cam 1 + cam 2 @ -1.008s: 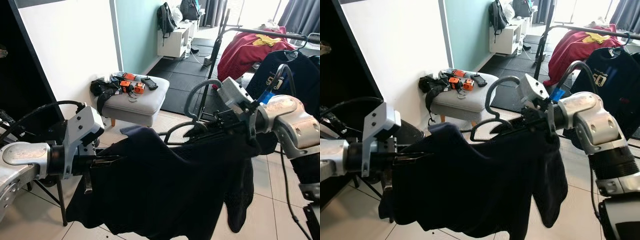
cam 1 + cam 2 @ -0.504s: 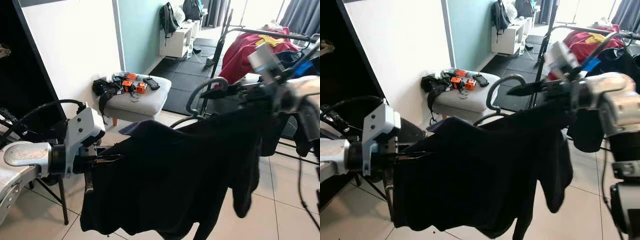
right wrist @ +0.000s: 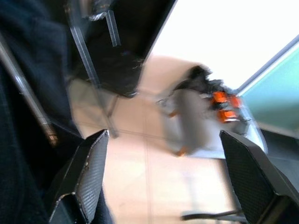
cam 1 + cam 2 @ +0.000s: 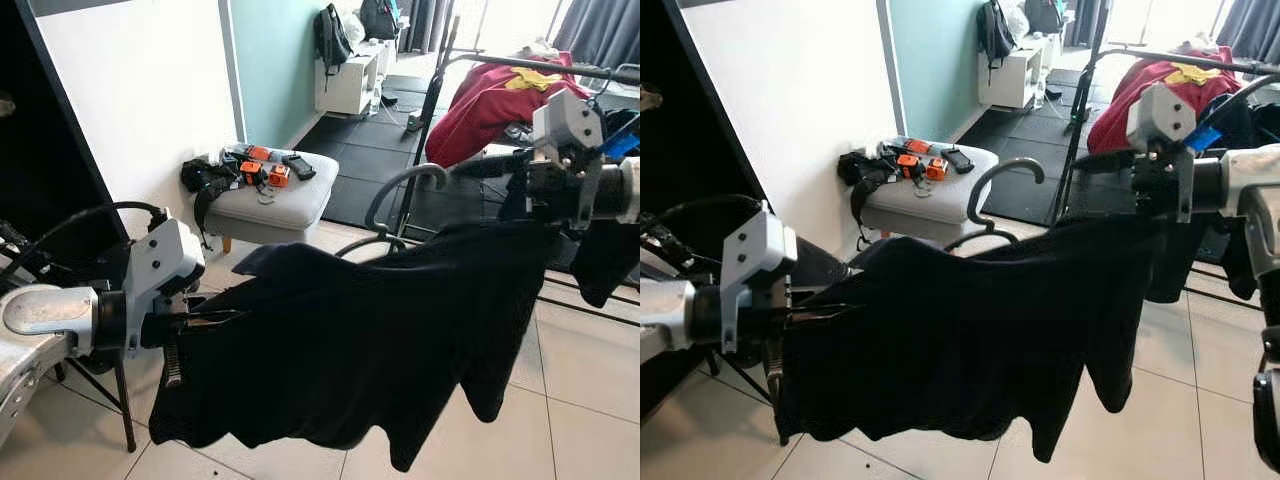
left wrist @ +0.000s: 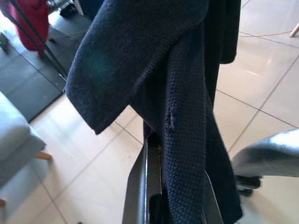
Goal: Hang hanger
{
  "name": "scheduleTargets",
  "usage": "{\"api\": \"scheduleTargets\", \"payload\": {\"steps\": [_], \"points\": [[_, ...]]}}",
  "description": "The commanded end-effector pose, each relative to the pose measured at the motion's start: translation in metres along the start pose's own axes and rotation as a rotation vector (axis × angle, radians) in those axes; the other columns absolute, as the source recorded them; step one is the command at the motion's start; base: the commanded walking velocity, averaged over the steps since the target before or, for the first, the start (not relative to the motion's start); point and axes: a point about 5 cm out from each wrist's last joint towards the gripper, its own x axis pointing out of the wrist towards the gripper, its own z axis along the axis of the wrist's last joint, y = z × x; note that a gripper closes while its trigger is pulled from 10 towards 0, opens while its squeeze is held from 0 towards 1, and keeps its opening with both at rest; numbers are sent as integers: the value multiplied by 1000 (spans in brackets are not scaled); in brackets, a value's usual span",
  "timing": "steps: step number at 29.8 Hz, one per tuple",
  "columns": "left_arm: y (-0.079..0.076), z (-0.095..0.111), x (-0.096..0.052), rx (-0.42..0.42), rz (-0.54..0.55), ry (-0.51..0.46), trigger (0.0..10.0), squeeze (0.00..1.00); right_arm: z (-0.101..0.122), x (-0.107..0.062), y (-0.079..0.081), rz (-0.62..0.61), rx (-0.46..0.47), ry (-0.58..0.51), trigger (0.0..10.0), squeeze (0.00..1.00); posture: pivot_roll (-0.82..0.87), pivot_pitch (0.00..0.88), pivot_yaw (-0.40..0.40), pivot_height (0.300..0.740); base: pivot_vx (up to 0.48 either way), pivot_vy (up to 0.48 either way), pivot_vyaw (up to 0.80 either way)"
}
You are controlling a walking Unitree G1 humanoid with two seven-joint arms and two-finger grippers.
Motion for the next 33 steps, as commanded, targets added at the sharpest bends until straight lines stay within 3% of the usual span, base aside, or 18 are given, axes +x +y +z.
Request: {"api": "scheduleTargets", "payload": {"steps": [1,2,3,4,5,7,10,11,15,18,25,26,27,28,32,33], "points": [[18,-20,-21,-30,133,146,0,0,13,-26,-9,-77,5,-73,10000,1000,-80,0,-3,740,0,0,0],[18,-20,-21,-30,133,146,0,0,13,-26,-9,-77,5,-73,10000,1000,-80,0,-3,740,0,0,0],[18,-21,-20,-26,137,151,0,0,9,-25,12,112,1,-53,10000,1000,-78,0,-6,740,0,0,0],[18,-22,-18,-28,136,147,0,0,9,-17,24,199,-6,-52,10000,1000,-75,0,-6,740,0,0,0],[18,-22,-18,-28,136,147,0,0,9,-17,24,199,-6,-52,10000,1000,-75,0,-6,740,0,0,0],[16,-21,-14,-29,133,136,0,0,17,-7,42,333,-25,-96,10000,1000,-80,0,-3,740,0,0,0],[16,-22,-11,-29,129,134,0,0,24,-3,45,346,-25,-151,10000,1000,-80,0,-3,740,0,0,0],[15,-22,-8,-27,125,132,0,0,32,1,48,374,-15,-215,10000,1000,-80,0,-3,740,0,0,0],[14,-21,-3,-24,114,124,0,0,38,5,47,372,2,-280,10000,1000,-79,0,-5,740,0,0,0],[12,-12,8,-34,89,47,0,0,47,16,33,249,32,-392,10000,1000,-76,0,-7,740,0,0,0],[10,-3,11,-61,74,-34,0,0,50,24,33,204,32,-410,10000,1000,-76,0,-5,740,0,0,0],[10,3,12,-80,61,-86,0,0,52,35,39,165,-4,-395,10000,1000,-82,0,-1,740,0,0,0],[10,3,12,-80,61,-86,0,0,52,35,39,165,-4,-395,10000,1000,-82,0,-1,740,0,0,0],[9,8,14,-99,51,-136,0,0,56,49,49,157,-47,-384,10000,1000,-80,0,2,740,0,0,0],[9,14,17,-125,34,-193,0,0,64,65,67,179,-138,-374,10000,1000,-77,0,7,740,0,0,0],[9,15,18,-130,30,-204,0,0,69,73,73,173,-215,-354,10000,1000,-79,0,8,740,0,0,0]]}}
